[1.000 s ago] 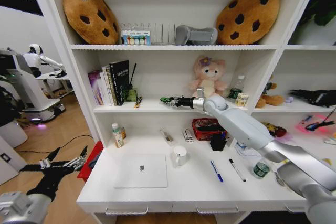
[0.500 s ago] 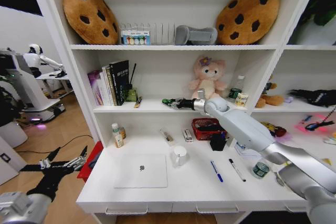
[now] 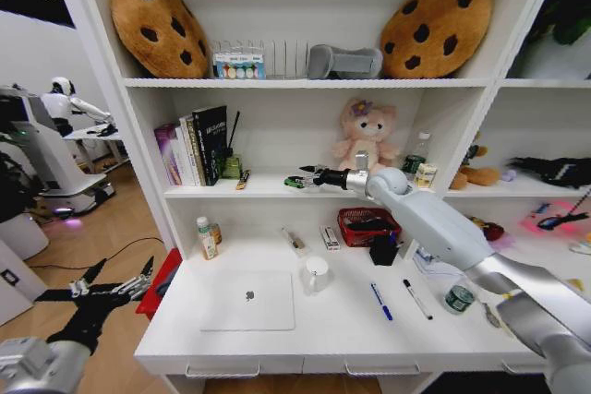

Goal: Organize the objects on the table.

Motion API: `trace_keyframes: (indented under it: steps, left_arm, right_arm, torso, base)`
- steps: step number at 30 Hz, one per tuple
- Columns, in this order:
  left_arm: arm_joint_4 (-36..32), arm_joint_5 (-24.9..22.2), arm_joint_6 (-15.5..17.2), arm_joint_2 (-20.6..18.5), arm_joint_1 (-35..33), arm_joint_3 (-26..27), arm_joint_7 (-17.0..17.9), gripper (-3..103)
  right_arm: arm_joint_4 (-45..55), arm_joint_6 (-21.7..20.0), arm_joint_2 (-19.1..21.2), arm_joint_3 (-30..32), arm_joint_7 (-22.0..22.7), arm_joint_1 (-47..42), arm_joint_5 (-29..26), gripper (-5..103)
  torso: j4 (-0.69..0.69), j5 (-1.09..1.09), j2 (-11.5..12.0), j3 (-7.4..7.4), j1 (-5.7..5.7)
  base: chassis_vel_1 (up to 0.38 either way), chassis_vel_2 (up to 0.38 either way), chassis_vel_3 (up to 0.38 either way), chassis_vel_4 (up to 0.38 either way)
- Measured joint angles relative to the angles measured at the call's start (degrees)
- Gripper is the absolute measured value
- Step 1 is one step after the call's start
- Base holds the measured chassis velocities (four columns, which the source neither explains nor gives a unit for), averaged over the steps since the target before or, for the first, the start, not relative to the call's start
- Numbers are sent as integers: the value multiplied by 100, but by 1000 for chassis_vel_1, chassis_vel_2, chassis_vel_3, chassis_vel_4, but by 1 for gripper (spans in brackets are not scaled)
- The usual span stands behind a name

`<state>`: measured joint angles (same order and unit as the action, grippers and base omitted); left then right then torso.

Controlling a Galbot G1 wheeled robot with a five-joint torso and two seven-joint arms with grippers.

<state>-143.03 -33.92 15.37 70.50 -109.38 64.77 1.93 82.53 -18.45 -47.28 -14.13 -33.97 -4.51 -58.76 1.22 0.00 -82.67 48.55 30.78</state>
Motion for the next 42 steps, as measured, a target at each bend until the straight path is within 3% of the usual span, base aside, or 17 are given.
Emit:
trace_keyframes:
  steps: [5, 7, 8, 10, 12, 15, 18, 21, 24, 26, 27, 28, 29, 31, 33, 36, 42]
  left_arm:
    - [0, 0, 0, 0, 0, 0, 0, 100]
    - [1, 0, 0, 0, 0, 0, 1, 100]
    - [1, 0, 0, 0, 0, 0, 1, 100]
    - [0, 0, 0, 0, 0, 0, 0, 100]
    - [1, 0, 0, 0, 0, 0, 0, 100]
    - [0, 0, 1, 0, 0, 0, 0, 100]
    - [1, 0, 1, 0, 0, 0, 2, 100]
    - [0, 0, 0, 0, 0, 0, 0, 100]
    - [0, 0, 1, 0, 0, 0, 0, 100]
    - [-1, 0, 1, 0, 0, 0, -1, 100]
    - [-1, 0, 1, 0, 0, 0, -1, 100]
    - [0, 0, 1, 1, 0, 0, 0, 100]
    - [0, 0, 1, 1, 0, 0, 0, 100]
    - [0, 0, 1, 0, 0, 0, 0, 100]
    - [0, 0, 0, 0, 0, 0, 1, 100]
    - [0, 0, 0, 0, 0, 0, 1, 100]
    - [0, 0, 0, 0, 0, 0, 1, 100]
  right_arm:
    - [979, 330, 598, 862, 909, -735, 103, 100]
    - [1915, 823, 1163, 1758, 1967, -1816, 284, 100]
    - [1915, 823, 1163, 1758, 1967, -1816, 284, 100]
    - [2783, 1123, 1604, 3008, 2774, -3169, 528, 100]
    - [3097, 1179, 1636, 3567, 3026, -3765, 650, 100]
    - [3795, 1259, 1431, 4962, 3743, -5310, 942, 100]
    - [4135, 1276, 1152, 5840, 3867, -6328, 1117, 100]
    - [4626, 1655, 19, 7245, 3574, -8603, 1893, 100]
    - [4732, 1858, -411, 7521, 3350, -9252, 2158, 100]
    - [4763, 2407, -1192, 7688, 2883, -10053, 2602, 100]
    - [4763, 2407, -1192, 7688, 2883, -10053, 2602, 100]
    - [4751, 2655, -1749, 7582, 2734, -10269, 2896, 100]
    - [4751, 2655, -1749, 7582, 2734, -10269, 2896, 100]
    - [4774, 2882, -2664, 7109, 2687, -10609, 3499, 100]
    - [4784, 2932, -3038, 6765, 2766, -10712, 3938, 100]
    - [4764, 2861, -3241, 6462, 2822, -10749, 4125, 100]
    - [4640, 2458, -3097, 6242, 2852, -10523, 3693, 100]
  torso:
    - [2, 1, 0, 0, 0]
    - [4, 2, 0, -1, 0]
    - [4, 2, 0, -1, 0]
    - [9, 1, -1, -2, 0]
    - [7, -3, -2, -2, -2]
    - [-1, 4, -1, -1, -1]
    - [-4, -3, -1, -1, -1]
    - [8, 7, -1, -1, -1]
    - [8, -1, -2, -2, -2]
    - [3, -2, -2, -2, -2]
    - [3, -2, -2, -2, -2]
    - [-1, -4, -2, -2, -2]
    - [-1, -4, -2, -2, -2]
    - [5, 0, -1, -1, -1]
    - [3, -2, -1, -1, -1]
    - [1, -2, -1, -1, -1]
    - [1, 0, 0, 0, 1]
  base:
    - [0, 0, 0, 0]
    - [0, 0, 0, 0]
    - [0, 0, 0, 0]
    - [0, 0, 0, 0]
    - [0, 0, 0, 0]
    - [0, 0, 0, 0]
    - [0, 0, 0, 0]
    - [0, 0, 0, 0]
    - [0, 0, 0, 0]
    - [0, 0, 0, 0]
    - [0, 0, 0, 0]
    - [0, 0, 0, 0]
    - [0, 0, 0, 0]
    - [0, 0, 0, 0]
    - [0, 0, 0, 0]
    - [0, 0, 0, 0]
    - [0, 0, 0, 0]
